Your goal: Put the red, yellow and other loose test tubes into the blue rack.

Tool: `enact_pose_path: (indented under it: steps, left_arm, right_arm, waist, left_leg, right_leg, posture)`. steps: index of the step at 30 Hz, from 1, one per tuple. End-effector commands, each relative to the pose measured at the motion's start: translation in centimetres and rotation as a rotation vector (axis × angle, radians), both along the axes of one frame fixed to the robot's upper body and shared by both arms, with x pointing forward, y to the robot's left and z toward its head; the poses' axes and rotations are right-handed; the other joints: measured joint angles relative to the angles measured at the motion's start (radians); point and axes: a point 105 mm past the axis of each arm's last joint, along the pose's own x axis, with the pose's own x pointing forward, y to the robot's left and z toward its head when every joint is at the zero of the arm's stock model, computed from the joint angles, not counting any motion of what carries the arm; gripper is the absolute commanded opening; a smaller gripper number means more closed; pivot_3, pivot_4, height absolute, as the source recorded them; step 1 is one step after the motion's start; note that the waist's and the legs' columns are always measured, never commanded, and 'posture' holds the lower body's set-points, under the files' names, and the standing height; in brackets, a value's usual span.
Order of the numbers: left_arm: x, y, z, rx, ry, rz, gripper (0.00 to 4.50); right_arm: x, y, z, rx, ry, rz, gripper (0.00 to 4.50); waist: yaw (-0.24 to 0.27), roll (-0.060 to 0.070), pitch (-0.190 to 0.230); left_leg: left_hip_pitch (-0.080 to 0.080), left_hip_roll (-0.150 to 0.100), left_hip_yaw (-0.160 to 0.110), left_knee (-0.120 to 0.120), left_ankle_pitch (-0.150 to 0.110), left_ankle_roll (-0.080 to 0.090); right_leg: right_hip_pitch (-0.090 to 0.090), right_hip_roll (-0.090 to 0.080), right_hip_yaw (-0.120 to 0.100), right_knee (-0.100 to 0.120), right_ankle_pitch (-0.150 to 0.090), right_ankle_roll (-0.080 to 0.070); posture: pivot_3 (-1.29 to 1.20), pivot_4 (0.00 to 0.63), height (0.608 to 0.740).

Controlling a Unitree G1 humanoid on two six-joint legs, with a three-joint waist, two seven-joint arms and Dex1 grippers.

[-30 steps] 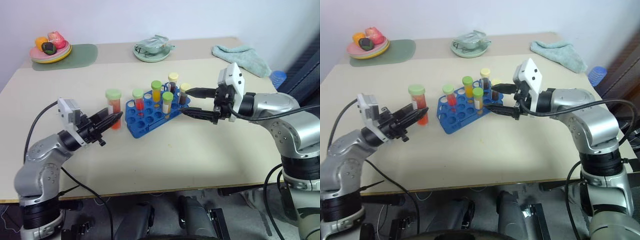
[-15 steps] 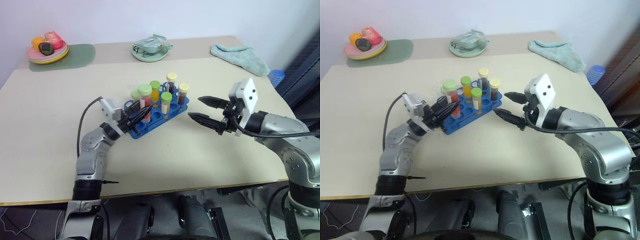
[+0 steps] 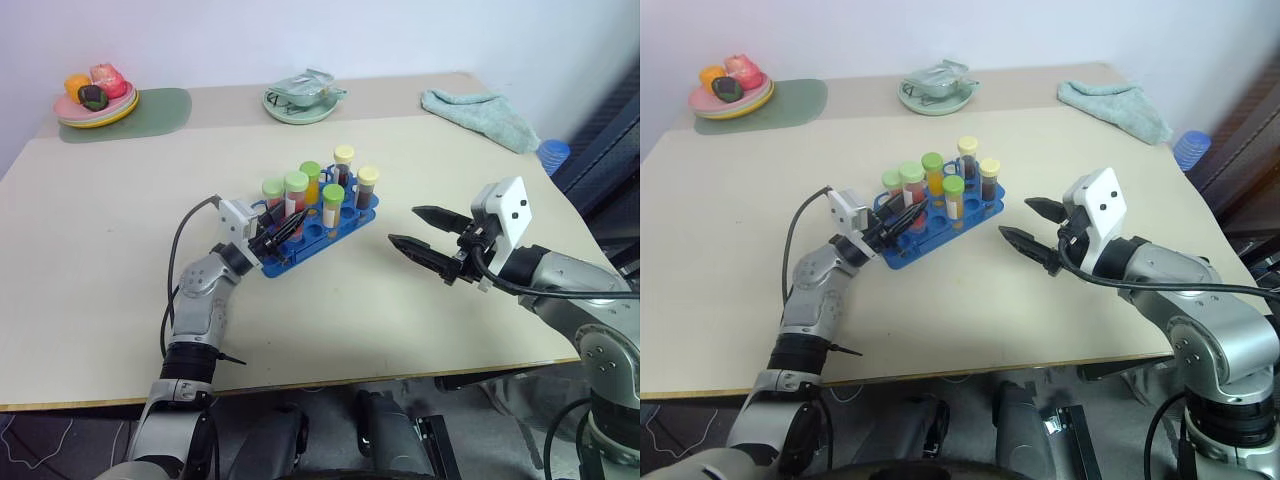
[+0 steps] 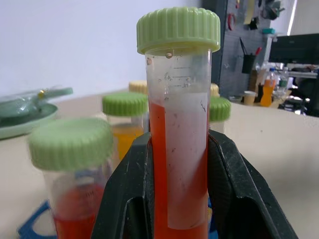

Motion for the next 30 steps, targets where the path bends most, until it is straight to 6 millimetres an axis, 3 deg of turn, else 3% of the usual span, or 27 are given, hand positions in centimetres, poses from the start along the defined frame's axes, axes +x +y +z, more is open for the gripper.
enact_pose_path:
  steps: [1, 12, 30]
  left_arm:
    - [-0.5, -0.4, 0.5, 0.012, -0.033, -0.045, 0.81]
    - [0.1, 0.0, -0.6, 0.037, 0.008, -0.034, 0.81]
    - [0.3, -1.8, -0.7, 0.002, 0.012, -0.095, 0.81]
  right_arm:
    - [-0.6, 0.0, 1.5, 0.005, -0.084, -0.003, 3.15]
    - [-0.6, 0.1, 1.7, 0.016, -0.1, -0.013, 3.15]
    - [-0.5, 0.2, 2.3, 0.013, -0.112, -0.014, 3.15]
  waist:
    - [0.0, 0.0, 0.0]
    - [0.0, 0.0, -0.001]
    - [0.001, 0.0, -0.001]
  left_leg:
    - [0.0, 0.0, 0.0, 0.0, 0.0, 0.0]
    - [0.0, 0.0, 0.0, 0.0, 0.0, 0.0]
    - [0.001, 0.0, 0.0, 0.0, 0.0, 0.0]
  right_leg:
    - [0.0, 0.0, 0.0, 0.0, 0.0, 0.0]
    - [0.0, 0.0, 0.0, 0.0, 0.0, 0.0]
    - [0.001, 0.0, 0.0, 0.0, 0.0, 0.0]
  posture:
    - [0.0, 0.15, 0.74]
    - [0.0, 0.15, 0.74]
    - [0.0, 0.15, 0.74]
